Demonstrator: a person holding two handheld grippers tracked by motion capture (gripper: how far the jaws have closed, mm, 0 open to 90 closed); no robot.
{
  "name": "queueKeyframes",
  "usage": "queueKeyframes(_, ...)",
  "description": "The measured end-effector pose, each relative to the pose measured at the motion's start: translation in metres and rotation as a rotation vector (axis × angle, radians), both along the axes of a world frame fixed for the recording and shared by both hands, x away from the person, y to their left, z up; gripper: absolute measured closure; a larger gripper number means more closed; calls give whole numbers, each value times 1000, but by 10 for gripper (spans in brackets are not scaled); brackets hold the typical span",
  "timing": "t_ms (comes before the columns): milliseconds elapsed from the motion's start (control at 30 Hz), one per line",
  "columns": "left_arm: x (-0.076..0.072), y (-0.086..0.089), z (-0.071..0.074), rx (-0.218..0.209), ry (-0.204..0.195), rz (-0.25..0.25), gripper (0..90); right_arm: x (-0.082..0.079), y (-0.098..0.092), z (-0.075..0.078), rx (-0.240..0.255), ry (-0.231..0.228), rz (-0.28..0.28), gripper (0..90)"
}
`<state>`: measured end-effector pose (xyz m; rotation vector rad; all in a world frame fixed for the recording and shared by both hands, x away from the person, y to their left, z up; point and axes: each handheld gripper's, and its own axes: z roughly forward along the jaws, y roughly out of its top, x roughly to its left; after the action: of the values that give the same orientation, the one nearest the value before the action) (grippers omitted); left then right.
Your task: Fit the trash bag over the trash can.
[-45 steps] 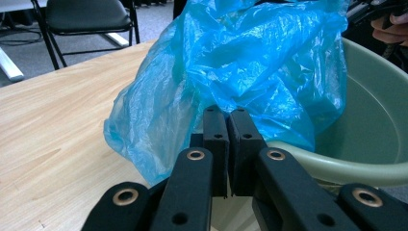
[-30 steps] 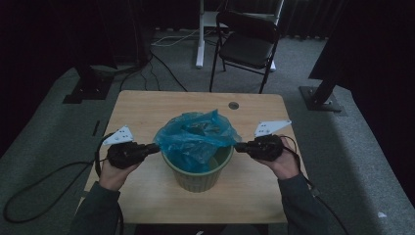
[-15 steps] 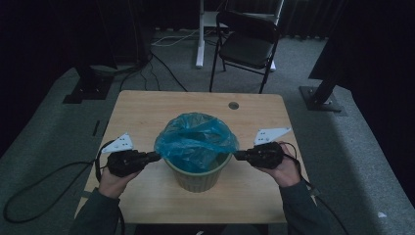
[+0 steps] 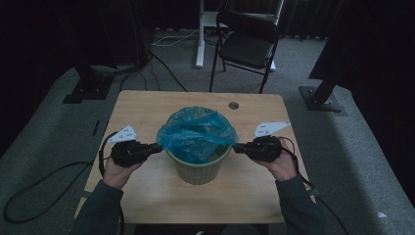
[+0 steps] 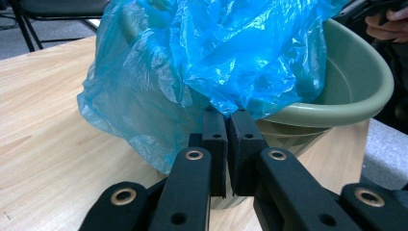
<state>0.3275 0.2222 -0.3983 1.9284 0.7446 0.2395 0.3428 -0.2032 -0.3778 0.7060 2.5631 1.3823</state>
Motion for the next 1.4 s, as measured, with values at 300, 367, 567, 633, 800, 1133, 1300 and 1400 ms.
queueKeyframes(300,9,-2,-1,0,-8,27,857,4,-2,-3,2,3,-15,876)
queueKeyframes(367,8,-2,-3,9,-6,24,858,4,-1,-4,-5,7,-15,876)
queueKeyframes(567,6,-5,-8,17,8,9,857,4,-1,-8,-9,14,-11,876)
queueKeyframes(633,6,-5,-9,8,13,8,857,4,0,-10,-15,18,-6,876)
queueKeyframes(800,5,-5,-13,8,22,1,857,4,6,-20,-47,38,4,877)
queueKeyframes(1133,4,0,-19,11,39,15,820,4,2,-22,-44,42,-7,872)
queueKeyframes(1300,-1,4,-15,-2,21,19,701,1,-7,-15,-7,24,-22,708)
queueKeyframes(1400,-5,12,-12,-17,8,26,661,0,-12,-11,30,16,-16,624)
